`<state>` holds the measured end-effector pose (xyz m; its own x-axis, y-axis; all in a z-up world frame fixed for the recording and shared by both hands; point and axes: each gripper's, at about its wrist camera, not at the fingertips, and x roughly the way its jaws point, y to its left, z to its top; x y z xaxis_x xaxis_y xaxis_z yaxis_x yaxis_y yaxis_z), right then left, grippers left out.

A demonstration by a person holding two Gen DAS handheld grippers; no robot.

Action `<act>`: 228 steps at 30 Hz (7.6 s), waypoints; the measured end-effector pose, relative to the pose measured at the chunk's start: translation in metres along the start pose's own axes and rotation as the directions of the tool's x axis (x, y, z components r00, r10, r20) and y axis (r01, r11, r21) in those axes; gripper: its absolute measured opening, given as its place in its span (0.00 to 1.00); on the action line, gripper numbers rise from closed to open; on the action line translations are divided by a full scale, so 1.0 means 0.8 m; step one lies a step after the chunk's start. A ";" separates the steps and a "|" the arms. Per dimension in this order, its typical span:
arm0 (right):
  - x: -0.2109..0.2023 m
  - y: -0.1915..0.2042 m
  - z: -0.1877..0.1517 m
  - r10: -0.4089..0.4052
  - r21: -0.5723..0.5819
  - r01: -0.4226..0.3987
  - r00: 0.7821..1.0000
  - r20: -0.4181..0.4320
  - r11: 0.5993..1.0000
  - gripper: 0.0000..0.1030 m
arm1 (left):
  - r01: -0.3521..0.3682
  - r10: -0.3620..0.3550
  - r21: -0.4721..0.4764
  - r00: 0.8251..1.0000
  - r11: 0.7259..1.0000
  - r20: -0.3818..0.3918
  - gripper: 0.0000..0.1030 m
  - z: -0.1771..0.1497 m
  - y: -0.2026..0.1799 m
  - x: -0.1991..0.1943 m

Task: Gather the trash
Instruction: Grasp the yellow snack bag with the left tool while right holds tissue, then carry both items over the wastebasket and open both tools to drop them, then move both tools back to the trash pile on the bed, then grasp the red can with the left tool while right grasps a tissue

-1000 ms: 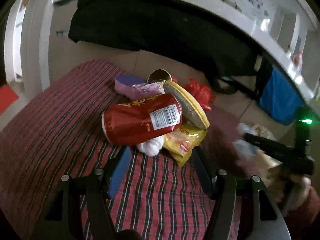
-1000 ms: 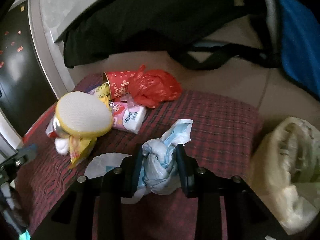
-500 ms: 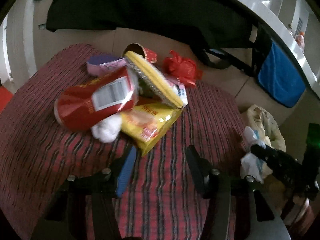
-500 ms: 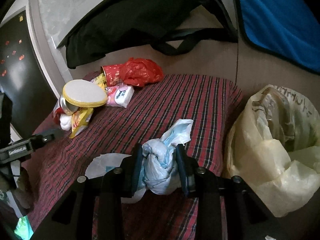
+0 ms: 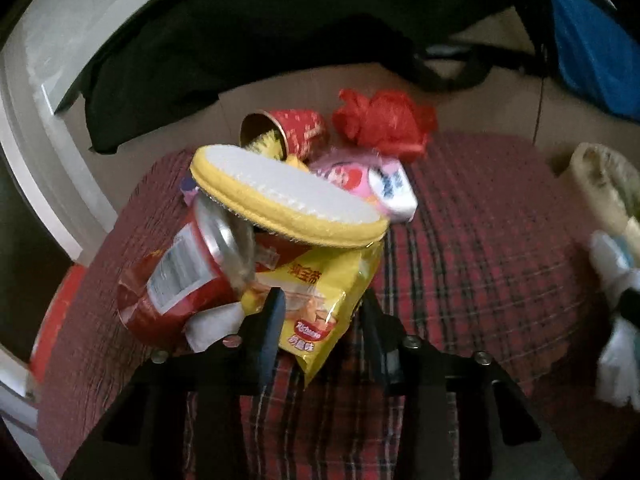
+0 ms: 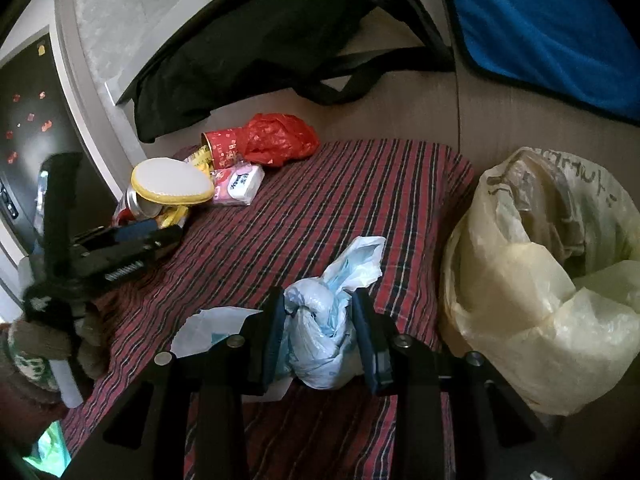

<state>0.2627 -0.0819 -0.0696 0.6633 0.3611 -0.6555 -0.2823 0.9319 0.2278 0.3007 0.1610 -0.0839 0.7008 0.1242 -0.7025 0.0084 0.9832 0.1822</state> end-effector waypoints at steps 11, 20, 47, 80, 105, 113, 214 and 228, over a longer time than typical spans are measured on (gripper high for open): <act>0.000 0.007 0.008 0.009 -0.019 -0.009 1.000 0.002 1.000 0.30 | 0.140 -0.127 -0.073 0.980 0.988 0.156 0.15 0.004 0.033 -0.064; -0.020 0.037 0.036 -0.002 -0.097 0.009 0.997 0.073 0.995 0.30 | 0.368 -0.316 -0.178 0.911 0.913 0.264 0.14 0.006 0.076 -0.142; -0.191 -0.114 0.129 -0.265 -0.002 0.284 0.898 0.351 0.959 0.30 | 0.565 -0.529 0.034 0.748 0.824 0.401 0.14 0.156 -0.149 -0.200; -0.136 -0.251 0.076 -0.300 0.143 0.272 0.924 0.235 0.951 0.35 | 0.712 -0.705 0.005 0.694 0.702 0.144 0.29 0.159 -0.299 -0.062; -0.106 -0.143 0.073 -0.197 0.090 0.181 0.953 0.230 0.979 0.38 | 0.398 -0.378 -0.024 0.888 0.917 0.261 0.46 0.107 -0.119 -0.102; -0.061 -0.051 0.081 -0.121 -0.001 0.124 0.973 0.196 0.992 0.38 | 0.362 -0.323 -0.112 0.908 0.925 0.268 0.46 0.079 -0.012 -0.097; 0.027 0.050 -0.010 0.068 -0.066 -0.074 0.994 -0.082 0.995 0.12 | 0.581 -0.610 -0.270 0.792 0.768 -0.028 0.59 0.001 0.141 0.009; 0.021 0.050 -0.014 0.082 -0.050 -0.085 0.994 -0.066 0.995 0.12 | 0.532 -0.583 -0.324 0.809 0.783 -0.080 0.65 -0.019 0.104 -0.003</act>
<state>0.2549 -0.0388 -0.0799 0.5904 0.4332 -0.6810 -0.3724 0.8948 0.2462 0.2889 0.2450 -0.0775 0.5052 -0.4616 -0.7291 0.1478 0.8787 -0.4539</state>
